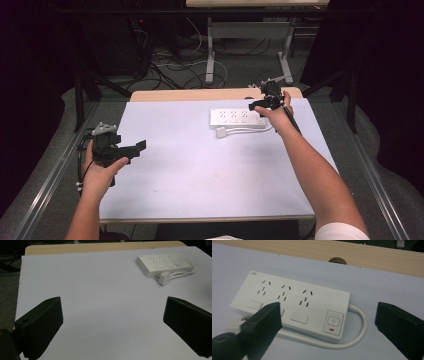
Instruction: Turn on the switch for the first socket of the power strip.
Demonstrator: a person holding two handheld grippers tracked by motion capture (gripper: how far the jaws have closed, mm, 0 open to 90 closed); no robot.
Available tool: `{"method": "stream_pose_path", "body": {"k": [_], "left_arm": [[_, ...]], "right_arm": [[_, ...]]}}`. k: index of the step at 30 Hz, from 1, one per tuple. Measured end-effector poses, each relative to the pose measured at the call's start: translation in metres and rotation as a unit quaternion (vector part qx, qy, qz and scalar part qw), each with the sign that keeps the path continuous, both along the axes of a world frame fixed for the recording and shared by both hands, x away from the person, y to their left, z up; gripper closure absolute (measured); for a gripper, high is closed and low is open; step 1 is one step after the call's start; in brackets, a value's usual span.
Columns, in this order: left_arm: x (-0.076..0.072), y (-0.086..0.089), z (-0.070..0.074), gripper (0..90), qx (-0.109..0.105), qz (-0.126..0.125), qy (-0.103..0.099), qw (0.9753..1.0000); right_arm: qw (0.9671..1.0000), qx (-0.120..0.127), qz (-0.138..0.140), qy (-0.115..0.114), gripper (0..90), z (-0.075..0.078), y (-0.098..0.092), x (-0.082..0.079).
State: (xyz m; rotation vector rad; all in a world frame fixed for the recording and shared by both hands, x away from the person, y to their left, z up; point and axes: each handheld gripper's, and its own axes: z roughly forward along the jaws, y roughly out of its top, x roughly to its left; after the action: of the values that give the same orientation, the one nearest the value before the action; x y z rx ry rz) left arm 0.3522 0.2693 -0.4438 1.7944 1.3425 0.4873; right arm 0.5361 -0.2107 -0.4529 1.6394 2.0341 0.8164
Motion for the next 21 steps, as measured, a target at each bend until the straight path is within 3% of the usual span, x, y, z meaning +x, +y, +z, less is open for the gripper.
{"method": "stream_pose_path", "body": {"k": [5, 21], "left_arm": [[0.0, -0.001, 0.0, 2.5, -0.002, -0.002, -0.001, 1.0], [-0.002, -0.001, 0.002, 2.5, -0.008, -0.003, -0.006, 0.9999]], "right_arm": [[0.9999, -0.008, 0.009, -0.008, 0.0, 0.008, -0.001, -0.01], [0.9978, 0.011, 0.055, -0.035, 0.0, 0.034, -0.008, -0.061]]}}
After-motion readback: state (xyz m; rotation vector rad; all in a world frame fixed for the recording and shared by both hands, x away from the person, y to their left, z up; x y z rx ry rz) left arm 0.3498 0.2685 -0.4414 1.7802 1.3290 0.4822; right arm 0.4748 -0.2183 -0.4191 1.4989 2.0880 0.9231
